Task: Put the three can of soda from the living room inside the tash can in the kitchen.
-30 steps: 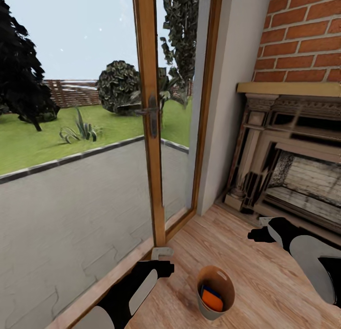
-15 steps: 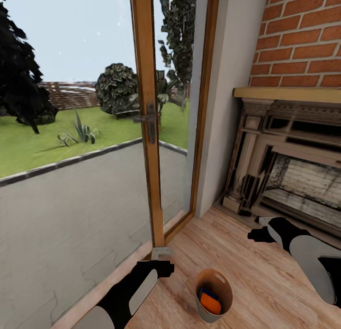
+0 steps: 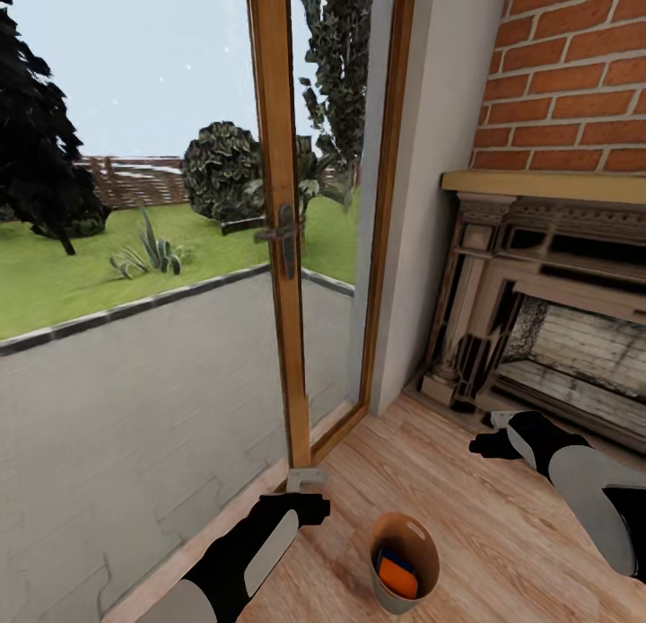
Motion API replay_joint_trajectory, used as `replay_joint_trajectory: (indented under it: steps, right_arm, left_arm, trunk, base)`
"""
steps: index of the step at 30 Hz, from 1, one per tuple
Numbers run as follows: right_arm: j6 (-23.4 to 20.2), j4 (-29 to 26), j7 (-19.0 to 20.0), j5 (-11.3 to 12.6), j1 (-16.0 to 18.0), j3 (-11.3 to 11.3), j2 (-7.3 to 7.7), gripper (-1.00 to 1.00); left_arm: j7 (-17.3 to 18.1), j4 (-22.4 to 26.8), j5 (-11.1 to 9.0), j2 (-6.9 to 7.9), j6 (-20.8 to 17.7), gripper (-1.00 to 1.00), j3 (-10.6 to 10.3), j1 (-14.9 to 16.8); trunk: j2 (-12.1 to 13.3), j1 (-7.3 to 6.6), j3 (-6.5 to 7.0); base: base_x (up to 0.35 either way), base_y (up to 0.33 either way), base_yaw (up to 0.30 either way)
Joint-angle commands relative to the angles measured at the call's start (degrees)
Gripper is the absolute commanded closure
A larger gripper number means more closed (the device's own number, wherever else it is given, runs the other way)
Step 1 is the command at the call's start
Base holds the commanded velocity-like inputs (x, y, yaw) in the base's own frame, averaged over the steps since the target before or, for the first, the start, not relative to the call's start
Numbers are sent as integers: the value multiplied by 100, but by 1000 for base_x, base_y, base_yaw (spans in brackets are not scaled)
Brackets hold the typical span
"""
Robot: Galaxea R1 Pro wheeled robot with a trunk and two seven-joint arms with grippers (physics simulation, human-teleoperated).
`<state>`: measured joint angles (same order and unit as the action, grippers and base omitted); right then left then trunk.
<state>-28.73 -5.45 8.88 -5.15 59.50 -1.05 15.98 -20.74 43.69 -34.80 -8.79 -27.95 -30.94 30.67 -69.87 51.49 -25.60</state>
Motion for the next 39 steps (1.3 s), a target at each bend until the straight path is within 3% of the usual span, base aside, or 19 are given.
replay_joint_trajectory:
  steps: [1,29,39]
  right_arm:
    - [0,0,0,-1,0,0,0,-100]
    - [8,8,-30,-12,-8,3,-2,-100]
    - [8,91,-59,1,-26,16,-117,-100]
  left_arm:
    - [0,0,0,0,0,-100,0,0]
    - [0,-1,-1,1,0,-100,0,0]
    - [-16,-4,-2,18,7,-100,0,-3]
  trunk:
    - [42,-23,18]
    - [1165,-638,521]
    - [1566,-857,701]
  base:
    - [0,0,0]
    - [0,0,0]
    - [0,0,0]
